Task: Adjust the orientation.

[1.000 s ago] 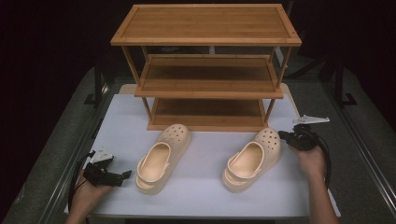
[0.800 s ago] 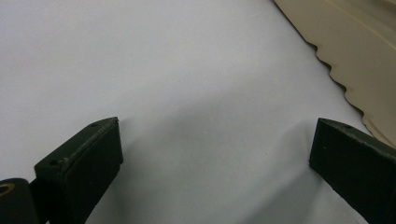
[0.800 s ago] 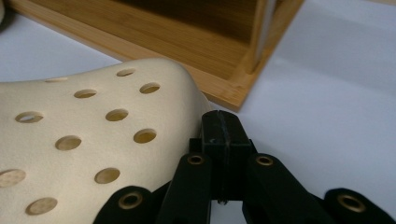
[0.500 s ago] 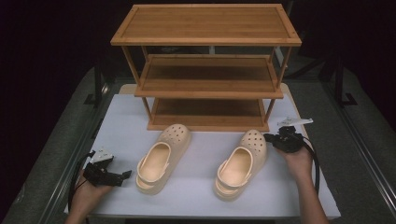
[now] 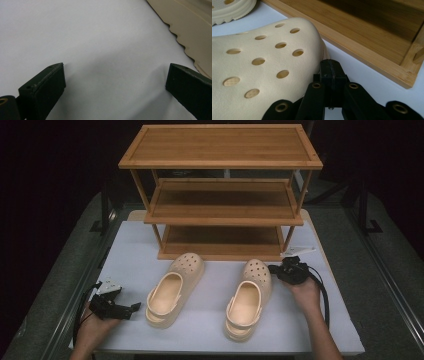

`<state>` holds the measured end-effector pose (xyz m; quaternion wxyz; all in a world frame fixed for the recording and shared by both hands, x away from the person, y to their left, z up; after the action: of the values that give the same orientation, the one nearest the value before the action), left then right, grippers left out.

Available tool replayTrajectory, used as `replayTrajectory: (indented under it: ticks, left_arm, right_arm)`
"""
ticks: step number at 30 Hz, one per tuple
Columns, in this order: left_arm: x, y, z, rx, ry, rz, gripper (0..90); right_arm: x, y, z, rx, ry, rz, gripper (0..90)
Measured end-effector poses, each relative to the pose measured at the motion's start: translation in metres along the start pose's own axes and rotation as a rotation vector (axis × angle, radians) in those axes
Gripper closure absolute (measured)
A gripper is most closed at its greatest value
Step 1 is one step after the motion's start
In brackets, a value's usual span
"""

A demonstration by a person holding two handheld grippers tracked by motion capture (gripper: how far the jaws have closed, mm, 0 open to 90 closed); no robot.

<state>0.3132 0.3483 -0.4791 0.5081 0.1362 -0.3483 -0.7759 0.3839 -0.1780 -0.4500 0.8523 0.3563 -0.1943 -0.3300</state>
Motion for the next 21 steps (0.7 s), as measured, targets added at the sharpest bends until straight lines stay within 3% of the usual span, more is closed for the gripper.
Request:
replayTrajectory:
  ticks: [5,8,12,16,21]
  left_arm:
    - [0.0,0.0,0.0,0.0,0.0,0.0,1.9]
    - [0.0,0.0,0.0,0.0,0.0,-0.001,1.9]
    - [0.0,0.0,0.0,0.0,0.001,-0.001,1.9]
    - [0.0,0.0,0.0,0.0,0.001,0.0,1.9]
    - [0.0,0.0,0.0,-0.001,0.0,0.0,1.9]
  right_arm:
    - [-0.004,-0.004,0.014,0.025,0.023,-0.007,89.3]
    - [-0.013,-0.011,0.027,0.041,0.037,-0.01,89.3]
    - [-0.028,-0.026,0.037,0.021,0.049,0.012,89.3]
    - [-0.04,-0.036,0.036,0.001,0.067,0.03,89.3]
    - [-0.043,-0.038,0.026,-0.015,0.084,0.032,89.3]
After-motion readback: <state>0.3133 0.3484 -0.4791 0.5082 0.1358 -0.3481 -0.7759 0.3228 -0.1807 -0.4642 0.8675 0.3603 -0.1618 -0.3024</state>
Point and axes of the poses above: each handheld gripper's, and its own axes: z roughly backward along the jaws, y roughly out of its top, x roughly to its right, the point moved 4 cm from there along -z, roughly forward along the jaws, and after that the axes turned 13 degrees about z, right-handed, at the moved point
